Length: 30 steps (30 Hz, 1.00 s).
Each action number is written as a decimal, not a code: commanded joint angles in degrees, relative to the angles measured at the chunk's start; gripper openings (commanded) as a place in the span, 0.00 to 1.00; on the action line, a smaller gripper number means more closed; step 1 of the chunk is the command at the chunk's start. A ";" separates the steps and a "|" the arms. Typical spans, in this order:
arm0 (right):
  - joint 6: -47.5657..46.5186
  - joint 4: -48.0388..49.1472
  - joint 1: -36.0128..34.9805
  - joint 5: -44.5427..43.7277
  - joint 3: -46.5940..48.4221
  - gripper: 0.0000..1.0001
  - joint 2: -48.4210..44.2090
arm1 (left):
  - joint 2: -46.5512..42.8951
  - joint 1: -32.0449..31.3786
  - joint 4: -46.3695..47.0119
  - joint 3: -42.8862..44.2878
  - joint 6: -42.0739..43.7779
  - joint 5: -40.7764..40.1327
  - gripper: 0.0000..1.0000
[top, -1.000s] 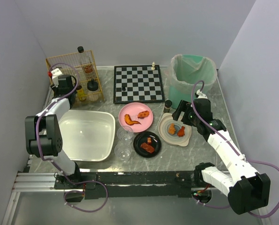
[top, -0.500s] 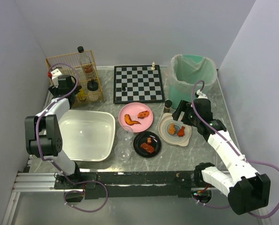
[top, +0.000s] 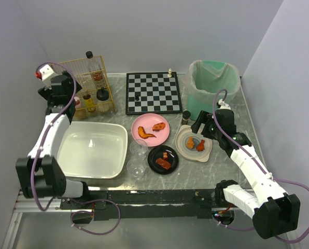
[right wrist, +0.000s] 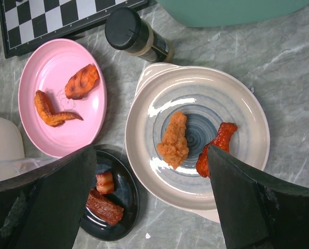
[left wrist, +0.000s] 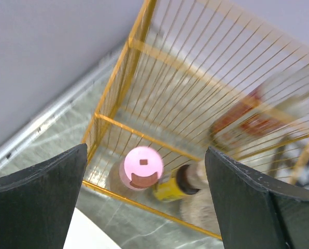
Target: Clear the kitchen counter
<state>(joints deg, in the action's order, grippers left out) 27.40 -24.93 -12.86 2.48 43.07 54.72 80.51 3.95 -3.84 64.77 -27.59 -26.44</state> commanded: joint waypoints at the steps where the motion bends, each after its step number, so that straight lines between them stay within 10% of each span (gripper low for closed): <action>1: -0.15 0.76 0.56 -1.69 1.76 0.94 -1.63 | -8.95 -3.32 -0.30 2.82 0.25 -5.63 0.99; 5: -0.24 0.15 0.47 -2.39 2.45 0.94 -1.63 | -16.16 -11.22 3.39 1.68 3.94 -7.67 0.99; 10: -0.24 -0.12 1.08 -5.82 3.86 0.94 -6.10 | -16.80 -18.96 8.40 2.99 2.90 9.60 0.99; 19: 0.55 -5.66 3.54 -7.85 8.00 0.94 -8.48 | 5.86 -43.04 15.78 8.08 5.79 18.44 0.99; 30: 1.43 -6.28 6.18 -6.26 5.80 0.94 -11.74 | 24.24 -50.96 16.32 18.98 8.78 25.20 0.99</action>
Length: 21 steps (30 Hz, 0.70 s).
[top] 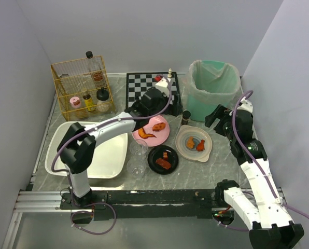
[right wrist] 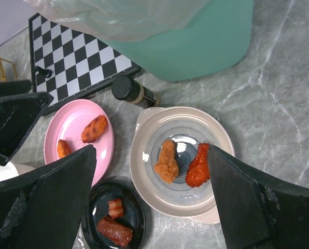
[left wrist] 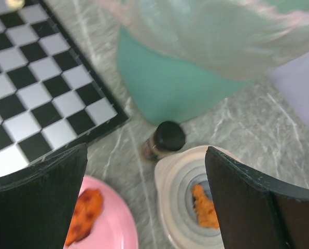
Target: Clear the kitchen counter
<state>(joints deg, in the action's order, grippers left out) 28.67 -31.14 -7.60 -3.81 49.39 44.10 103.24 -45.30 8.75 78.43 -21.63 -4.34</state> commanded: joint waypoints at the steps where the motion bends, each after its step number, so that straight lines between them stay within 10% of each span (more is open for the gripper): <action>1: 0.16 0.11 1.09 0.12 -0.87 0.94 -1.29 | 2.57 -2.33 3.73 5.85 3.08 3.20 0.99; 21: -0.01 0.99 2.32 2.67 -3.42 0.94 -1.38 | 18.75 -5.59 1.35 14.29 7.57 -0.58 0.99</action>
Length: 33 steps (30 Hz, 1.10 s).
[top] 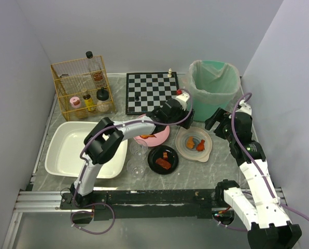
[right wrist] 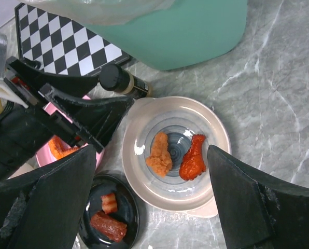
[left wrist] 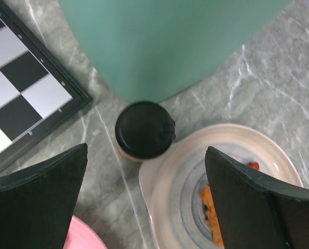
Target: Clear the kitchen counter
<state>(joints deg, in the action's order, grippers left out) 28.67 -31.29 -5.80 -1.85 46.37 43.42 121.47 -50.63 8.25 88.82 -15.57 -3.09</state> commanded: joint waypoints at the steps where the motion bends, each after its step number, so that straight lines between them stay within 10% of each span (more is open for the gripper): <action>1: -0.01 1.14 0.53 0.88 -0.49 0.94 -0.70 | 0.87 -0.26 2.03 4.08 1.51 -1.92 0.99; 24: -0.19 2.28 0.62 1.50 -2.34 0.94 -0.18 | 6.76 -0.26 3.70 6.72 -0.16 -3.59 0.61; 33: -0.28 2.64 0.62 2.90 -2.86 0.94 0.09 | 6.94 -0.34 4.40 7.16 -0.42 -3.24 0.28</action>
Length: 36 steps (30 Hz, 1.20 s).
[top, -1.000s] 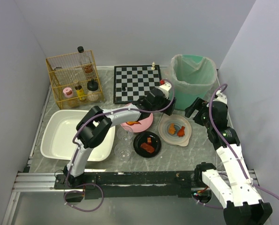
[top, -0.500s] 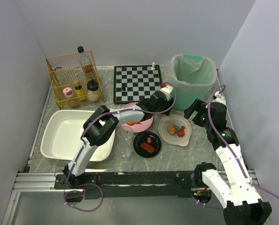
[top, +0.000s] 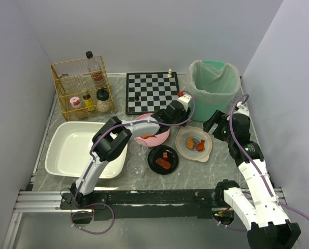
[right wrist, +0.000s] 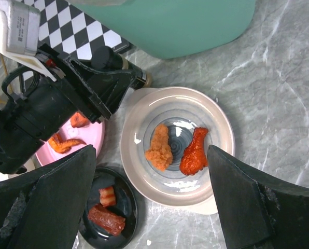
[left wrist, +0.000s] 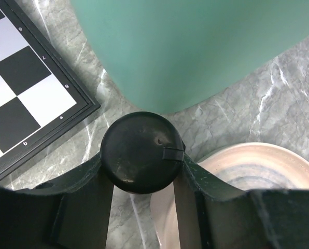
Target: Clear the kitchen counter
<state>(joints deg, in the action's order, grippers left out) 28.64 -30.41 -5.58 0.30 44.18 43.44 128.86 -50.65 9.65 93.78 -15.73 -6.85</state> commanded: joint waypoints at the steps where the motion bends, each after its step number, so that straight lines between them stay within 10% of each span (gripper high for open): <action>1: -0.34 1.76 0.40 0.76 -0.68 0.94 0.24 | -0.62 -0.32 2.92 2.11 -0.36 0.44 0.24; 7: -0.43 2.02 0.31 1.11 -1.03 0.94 0.24 | -4.83 -0.32 2.13 0.45 0.52 -1.58 0.01; 18: -0.26 3.78 0.40 2.78 -1.73 0.94 1.73 | -29.60 5.99 -5.25 -5.70 2.72 0.52 0.01; 36: -0.96 6.16 0.31 8.40 -0.24 0.94 6.30 | -55.56 43.78 -11.50 -19.51 2.90 -7.65 0.01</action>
<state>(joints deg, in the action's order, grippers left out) 28.21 -26.57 -5.56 6.79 42.68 48.97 73.32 -11.25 -1.89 74.32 -11.84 -11.03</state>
